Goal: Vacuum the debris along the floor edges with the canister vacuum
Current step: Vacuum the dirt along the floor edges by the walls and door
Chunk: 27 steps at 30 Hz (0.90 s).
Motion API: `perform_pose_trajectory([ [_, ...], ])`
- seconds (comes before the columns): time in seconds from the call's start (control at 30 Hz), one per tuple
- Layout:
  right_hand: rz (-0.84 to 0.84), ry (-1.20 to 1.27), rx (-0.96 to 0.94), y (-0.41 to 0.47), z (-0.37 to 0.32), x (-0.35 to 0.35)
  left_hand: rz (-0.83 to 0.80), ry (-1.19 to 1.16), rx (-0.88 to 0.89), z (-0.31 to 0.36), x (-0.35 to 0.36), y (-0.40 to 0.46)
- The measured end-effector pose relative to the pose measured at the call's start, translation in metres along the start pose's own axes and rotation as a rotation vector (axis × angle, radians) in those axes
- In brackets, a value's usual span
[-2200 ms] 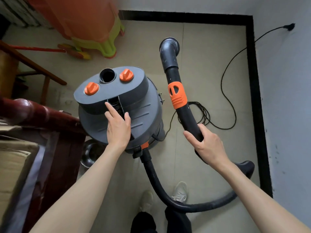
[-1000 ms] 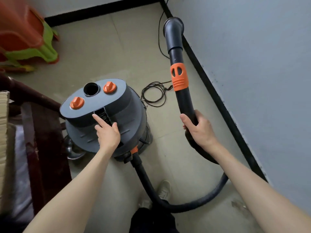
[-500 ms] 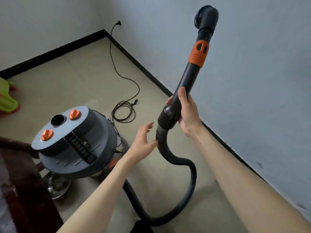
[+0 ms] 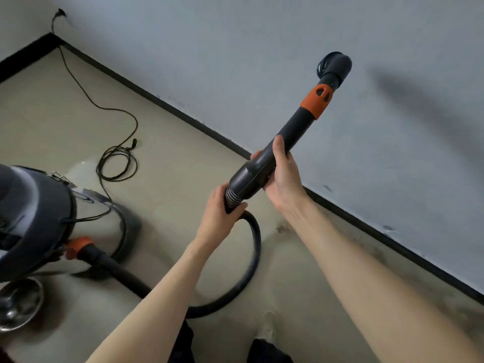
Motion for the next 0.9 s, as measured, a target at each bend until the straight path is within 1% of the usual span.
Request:
perform_pose_trajectory([
  [0.07, 0.014, -0.006, -0.019, -0.005, -0.019, -0.032, 0.036, 0.005, -0.003, 0.017, 0.024, -0.007],
  [0.23, 0.063, -0.086, -0.106, -0.026, -0.063, -0.089, 0.006, 0.021, 0.014, 0.056, 0.069, -0.015],
  [0.33, 0.133, -0.155, -0.173, -0.038, -0.081, -0.117, -0.095, 0.022, -0.005, 0.071, 0.098, -0.018],
  [0.47, 0.256, -0.273, -0.287, -0.059, -0.096, -0.158, -0.256, -0.023, 0.012, 0.085, 0.144, -0.029],
  [0.6, 0.327, -0.338, -0.398, -0.083, -0.107, -0.189, -0.374, -0.071, 0.007, 0.092, 0.190, -0.049],
  [0.67, 0.380, -0.345, -0.414, -0.089, -0.111, -0.206, -0.414, -0.093, 0.014, 0.095, 0.214, -0.059],
  [0.73, 0.407, -0.310, -0.404, -0.093, -0.114, -0.226, -0.414, -0.093, 0.028, 0.101, 0.232, -0.067],
  [0.83, 0.445, -0.241, -0.392, -0.099, -0.122, -0.264, -0.351, -0.056, 0.095, 0.110, 0.255, -0.073],
  [0.9, 0.453, -0.228, -0.371, -0.103, -0.128, -0.292, -0.360, -0.023, 0.115, 0.118, 0.275, -0.079],
])
Point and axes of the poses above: each hand's wrist, its own y-axis towards the middle knuckle, its own x-axis out of the palm, z = x × y, the point moved 9 cm from there along y, towards the middle knuckle, and after that the axes turned 1 degree about z, right-handed, at the moved point
